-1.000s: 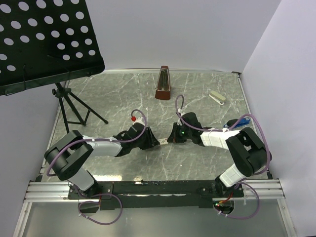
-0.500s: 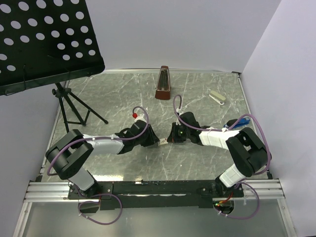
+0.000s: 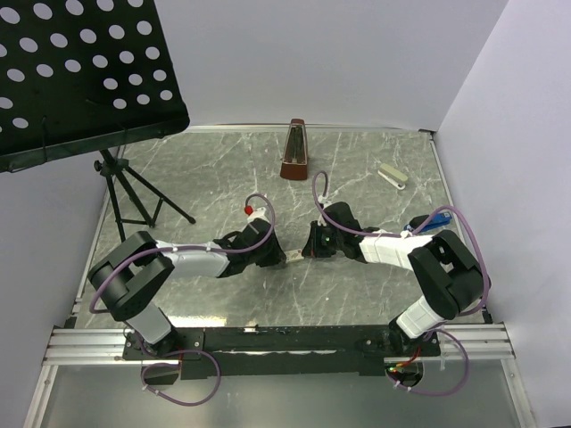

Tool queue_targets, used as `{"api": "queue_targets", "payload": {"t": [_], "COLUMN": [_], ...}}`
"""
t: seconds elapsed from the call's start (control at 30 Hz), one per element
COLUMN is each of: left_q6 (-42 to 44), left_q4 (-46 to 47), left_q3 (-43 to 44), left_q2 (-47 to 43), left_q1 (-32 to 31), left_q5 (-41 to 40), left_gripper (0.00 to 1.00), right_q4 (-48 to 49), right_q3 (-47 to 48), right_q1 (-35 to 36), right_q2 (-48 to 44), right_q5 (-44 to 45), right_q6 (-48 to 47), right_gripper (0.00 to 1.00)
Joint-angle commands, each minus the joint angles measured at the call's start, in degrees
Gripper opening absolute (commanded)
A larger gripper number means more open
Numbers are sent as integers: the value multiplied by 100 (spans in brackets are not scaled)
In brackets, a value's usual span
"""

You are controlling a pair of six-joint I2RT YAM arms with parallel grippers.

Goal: Load the staples into the stapler

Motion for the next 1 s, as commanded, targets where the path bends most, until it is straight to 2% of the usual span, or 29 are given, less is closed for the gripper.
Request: {"api": "queue_targets", "payload": {"t": [0.0, 0.07, 0.4, 0.5, 0.73, 0.97], "left_q6": [109, 126, 196, 197, 153, 109], "left_q4": [-219, -273, -756, -853, -862, -818], "left_q3": [257, 292, 565, 627, 697, 749], "left_q2": [32, 32, 164, 217, 217, 225], "left_q1": [-77, -104, -236, -262, -289, -297], "left_q5": [-276, -320, -680, -724, -698, -584], "left_gripper": [13, 8, 6, 8, 18, 21], "right_q4": [-113, -113, -87, -69, 10, 98], "right_q3": [109, 109, 100, 91, 56, 30], "right_q1": [47, 47, 47, 47, 47, 64], "right_q2": [-141, -132, -150, -167, -211, -202], "right_q5": [267, 276, 249, 223, 162, 82], "right_q6": [-120, -120, -102, -84, -41, 4], "right_gripper": [0, 0, 0, 0, 0, 1]}}
